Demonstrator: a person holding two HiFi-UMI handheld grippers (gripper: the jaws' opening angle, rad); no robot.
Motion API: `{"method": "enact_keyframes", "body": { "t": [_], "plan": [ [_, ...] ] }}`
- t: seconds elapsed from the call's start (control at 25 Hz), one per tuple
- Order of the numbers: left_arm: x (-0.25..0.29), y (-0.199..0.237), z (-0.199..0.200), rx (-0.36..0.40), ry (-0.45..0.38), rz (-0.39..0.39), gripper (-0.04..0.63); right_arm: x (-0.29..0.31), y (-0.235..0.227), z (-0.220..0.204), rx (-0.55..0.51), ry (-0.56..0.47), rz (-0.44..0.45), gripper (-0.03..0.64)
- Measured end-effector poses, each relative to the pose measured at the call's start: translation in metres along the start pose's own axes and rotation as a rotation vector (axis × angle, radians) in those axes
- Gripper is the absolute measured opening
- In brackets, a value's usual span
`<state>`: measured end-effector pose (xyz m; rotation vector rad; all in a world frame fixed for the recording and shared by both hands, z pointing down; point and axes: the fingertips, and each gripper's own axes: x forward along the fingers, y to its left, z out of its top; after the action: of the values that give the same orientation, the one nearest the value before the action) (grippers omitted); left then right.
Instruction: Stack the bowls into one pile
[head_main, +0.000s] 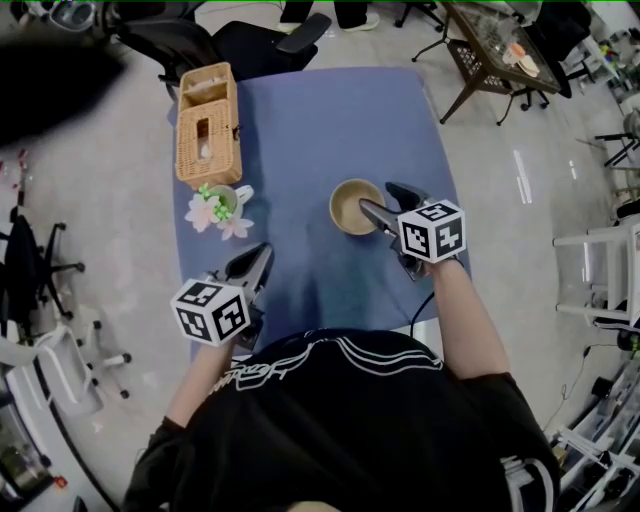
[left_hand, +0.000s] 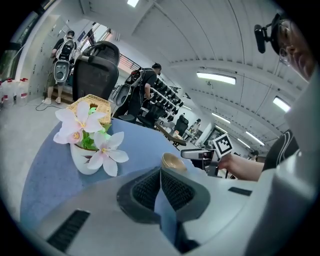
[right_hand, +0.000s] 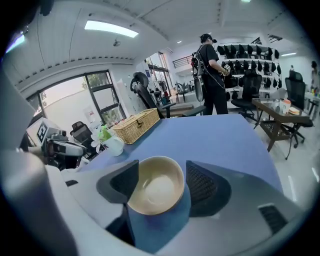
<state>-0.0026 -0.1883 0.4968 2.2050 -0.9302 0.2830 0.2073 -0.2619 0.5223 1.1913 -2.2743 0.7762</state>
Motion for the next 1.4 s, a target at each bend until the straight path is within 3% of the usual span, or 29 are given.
{"method": "enact_keyframes", "body": {
  "t": [0.36,0.48,0.6,0.72,0.96,1.2,1.4],
  "plan": [
    [-0.03,-0.022,0.021,0.055,-0.016,-0.05,0.028,-0.05,0.071,0.017,0.015,-0.118,0.12,0.277],
    [-0.044,-0.032,0.029,0.092,-0.011,-0.069,0.028,-0.07,0.105,0.019,0.04,-0.164,0.187,0.196],
    [-0.062,-0.041,0.033,0.126,-0.001,-0.089,0.028,-0.089,0.135,0.022,0.154,-0.225,0.256,0.124],
    [-0.079,-0.052,0.039,0.155,-0.007,-0.127,0.028,-0.105,0.156,0.026,0.197,-0.294,0.284,0.083],
    [-0.111,-0.073,0.037,0.221,-0.021,-0.204,0.028,-0.126,0.197,0.019,0.091,-0.378,0.247,0.036],
    [-0.145,-0.095,0.038,0.29,-0.058,-0.288,0.028,-0.156,0.249,0.018,-0.085,-0.48,0.183,0.029],
    [-0.176,-0.114,0.045,0.347,-0.108,-0.335,0.028,-0.179,0.282,0.016,-0.12,-0.519,0.154,0.028]
  ]
}}
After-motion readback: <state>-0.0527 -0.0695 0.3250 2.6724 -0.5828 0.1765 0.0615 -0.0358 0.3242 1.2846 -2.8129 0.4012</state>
